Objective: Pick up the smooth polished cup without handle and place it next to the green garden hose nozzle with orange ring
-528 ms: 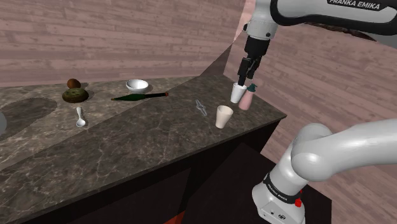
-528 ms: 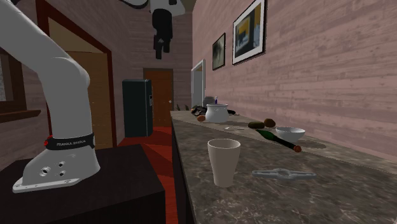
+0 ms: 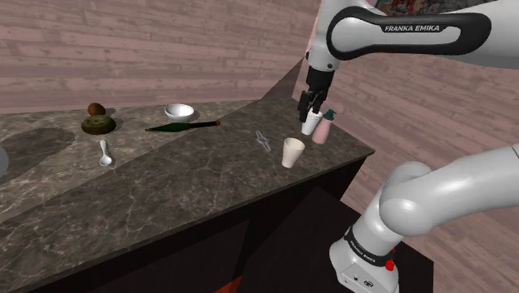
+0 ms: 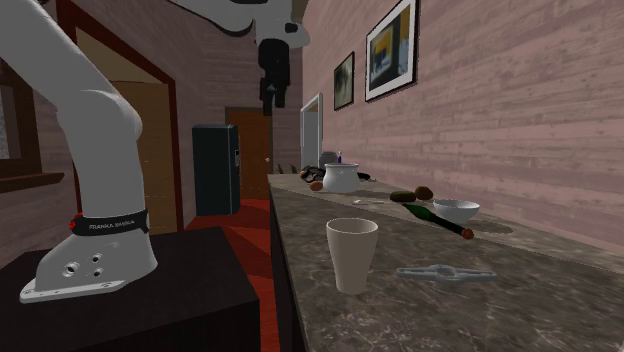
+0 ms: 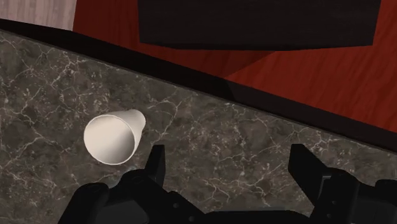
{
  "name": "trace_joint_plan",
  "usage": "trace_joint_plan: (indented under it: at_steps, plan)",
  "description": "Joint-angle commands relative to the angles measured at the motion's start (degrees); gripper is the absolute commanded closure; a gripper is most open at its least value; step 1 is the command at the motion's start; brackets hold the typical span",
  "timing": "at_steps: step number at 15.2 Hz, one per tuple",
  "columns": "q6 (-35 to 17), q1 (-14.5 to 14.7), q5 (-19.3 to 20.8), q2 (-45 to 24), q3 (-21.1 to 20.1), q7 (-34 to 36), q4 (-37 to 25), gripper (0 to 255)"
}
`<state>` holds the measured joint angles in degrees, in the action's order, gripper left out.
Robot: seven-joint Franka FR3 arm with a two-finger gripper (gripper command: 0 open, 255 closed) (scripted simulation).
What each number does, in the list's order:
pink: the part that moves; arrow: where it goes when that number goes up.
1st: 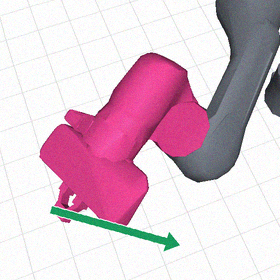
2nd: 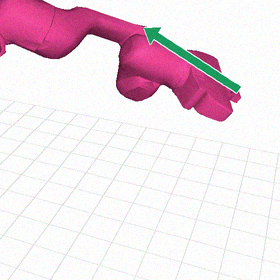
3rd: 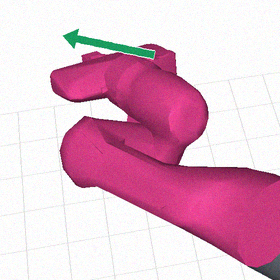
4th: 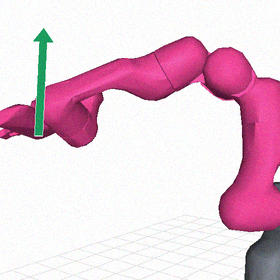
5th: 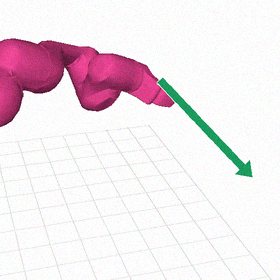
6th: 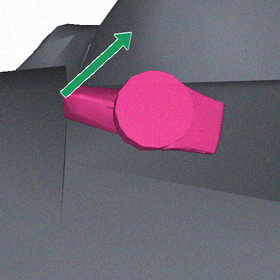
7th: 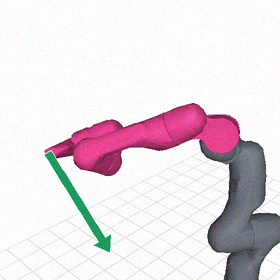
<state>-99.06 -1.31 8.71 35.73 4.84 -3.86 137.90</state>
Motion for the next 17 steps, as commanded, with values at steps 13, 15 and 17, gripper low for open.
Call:
trace_joint_plan:
  at_steps: [13, 15, 17]
  plan:
    - [-23.92, -4.61, 3.47, -24.10, 7.09, 0.26, 0.72, 0]
    - [-26.84, -5.18, 3.38, -28.25, 7.97, 0.12, -0.37, 0]
    - [-29.58, -5.78, 3.07, -32.50, 8.77, -0.12, -1.74, 0]
